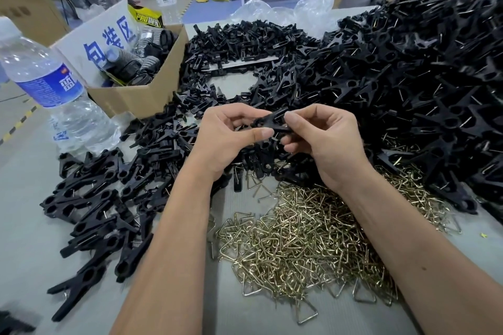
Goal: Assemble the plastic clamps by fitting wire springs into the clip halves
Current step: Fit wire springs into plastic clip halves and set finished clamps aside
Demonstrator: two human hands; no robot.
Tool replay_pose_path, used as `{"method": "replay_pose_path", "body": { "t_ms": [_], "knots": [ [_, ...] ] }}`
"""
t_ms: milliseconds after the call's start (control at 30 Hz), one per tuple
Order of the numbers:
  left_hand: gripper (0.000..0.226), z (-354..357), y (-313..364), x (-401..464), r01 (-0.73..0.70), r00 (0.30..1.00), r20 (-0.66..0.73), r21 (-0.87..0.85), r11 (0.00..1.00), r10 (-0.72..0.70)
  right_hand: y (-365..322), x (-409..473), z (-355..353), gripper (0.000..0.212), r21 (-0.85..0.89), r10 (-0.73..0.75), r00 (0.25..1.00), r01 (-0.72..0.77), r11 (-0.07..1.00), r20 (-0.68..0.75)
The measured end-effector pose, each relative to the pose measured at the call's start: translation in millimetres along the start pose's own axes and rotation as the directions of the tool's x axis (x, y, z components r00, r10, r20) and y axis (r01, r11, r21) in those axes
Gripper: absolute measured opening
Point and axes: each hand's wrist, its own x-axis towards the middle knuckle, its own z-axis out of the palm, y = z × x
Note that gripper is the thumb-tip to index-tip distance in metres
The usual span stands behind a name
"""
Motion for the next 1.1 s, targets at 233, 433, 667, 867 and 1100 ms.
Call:
{"method": "replay_pose_path", "body": {
  "t_ms": [233,433,667,867,1100],
  "knots": [
    [0.034,-1.2,0.6,-1.9,0.028,0.997,0.071,-0.098,0.995,-0.021,-7.8,0.4,-3.9,0.025,0.23,0.258,0.921,-0.33,0.915,0.293],
    [0.04,-1.2,4.8,-3.0,0.013,0.989,0.147,-0.178,0.984,0.014,-14.5,-1.3,-12.5,0.033,0.202,0.274,0.806,-0.43,0.88,0.524],
    [0.024,-7.0,6.6,-4.1,0.05,0.996,0.078,-0.167,0.985,-0.037,-13.1,2.5,-18.9,0.035,0.378,0.33,0.787,-0.56,0.737,0.522],
    [0.019,-2.3,3.8,-4.0,0.024,1.0,0.024,-0.184,0.983,-0.02,-8.6,5.1,-20.3,0.043,0.427,0.309,0.72,-0.642,0.637,0.621],
    [0.025,0.5,4.6,-3.1,-0.001,0.999,0.034,-0.084,0.996,0.004,-8.6,6.2,-21.3,0.038,0.558,0.292,0.657,-0.749,0.358,0.695]
  ]
}}
